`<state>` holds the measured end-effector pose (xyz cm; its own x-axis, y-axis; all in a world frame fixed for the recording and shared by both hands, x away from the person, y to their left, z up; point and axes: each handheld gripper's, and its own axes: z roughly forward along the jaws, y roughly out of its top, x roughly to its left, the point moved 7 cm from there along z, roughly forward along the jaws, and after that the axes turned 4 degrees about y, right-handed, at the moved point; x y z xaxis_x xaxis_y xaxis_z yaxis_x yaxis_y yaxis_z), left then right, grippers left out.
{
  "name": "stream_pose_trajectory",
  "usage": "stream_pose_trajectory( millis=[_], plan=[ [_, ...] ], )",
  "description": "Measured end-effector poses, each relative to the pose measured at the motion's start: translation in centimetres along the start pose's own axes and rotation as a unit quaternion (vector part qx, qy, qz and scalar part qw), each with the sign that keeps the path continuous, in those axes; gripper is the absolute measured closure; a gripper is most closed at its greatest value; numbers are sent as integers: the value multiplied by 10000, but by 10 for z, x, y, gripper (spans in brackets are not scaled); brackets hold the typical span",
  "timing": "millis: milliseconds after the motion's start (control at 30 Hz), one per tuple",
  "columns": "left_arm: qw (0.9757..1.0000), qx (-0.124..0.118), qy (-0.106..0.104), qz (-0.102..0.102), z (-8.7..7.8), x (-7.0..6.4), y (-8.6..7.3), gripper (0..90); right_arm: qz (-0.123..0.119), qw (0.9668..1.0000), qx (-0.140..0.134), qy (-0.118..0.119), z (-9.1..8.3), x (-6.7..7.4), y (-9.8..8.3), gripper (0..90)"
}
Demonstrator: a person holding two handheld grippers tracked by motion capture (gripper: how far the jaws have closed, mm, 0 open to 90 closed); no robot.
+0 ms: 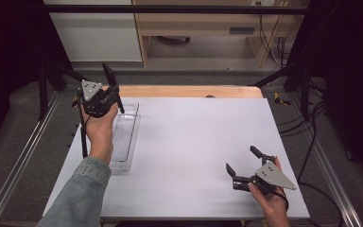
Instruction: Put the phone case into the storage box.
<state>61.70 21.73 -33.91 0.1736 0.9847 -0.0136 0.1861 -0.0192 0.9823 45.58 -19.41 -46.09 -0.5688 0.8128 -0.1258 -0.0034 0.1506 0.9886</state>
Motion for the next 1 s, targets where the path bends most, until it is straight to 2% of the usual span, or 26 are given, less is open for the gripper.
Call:
stream_pose_trajectory(
  millis=[167,333,500,700,900,1000],
  plan=[
    [10000,38,-36,-11,2,-1,-2,832,32,10000,-1,14,0,0,0,18],
    [9999,109,-58,83,4,-2,-5,831,34,10000,-6,17,0,0,0,18],
    [9998,184,-48,40,8,1,-11,831,30,10000,-2,28,0,1,0,18],
    [9996,268,-67,97,13,3,-18,831,31,10000,3,40,1,2,0,19],
    [9994,348,43,-49,29,14,-24,831,12,10000,35,20,0,2,-1,19],
    [9990,451,43,-65,35,15,-30,831,-1,10000,33,29,1,2,-1,19]
  ],
)
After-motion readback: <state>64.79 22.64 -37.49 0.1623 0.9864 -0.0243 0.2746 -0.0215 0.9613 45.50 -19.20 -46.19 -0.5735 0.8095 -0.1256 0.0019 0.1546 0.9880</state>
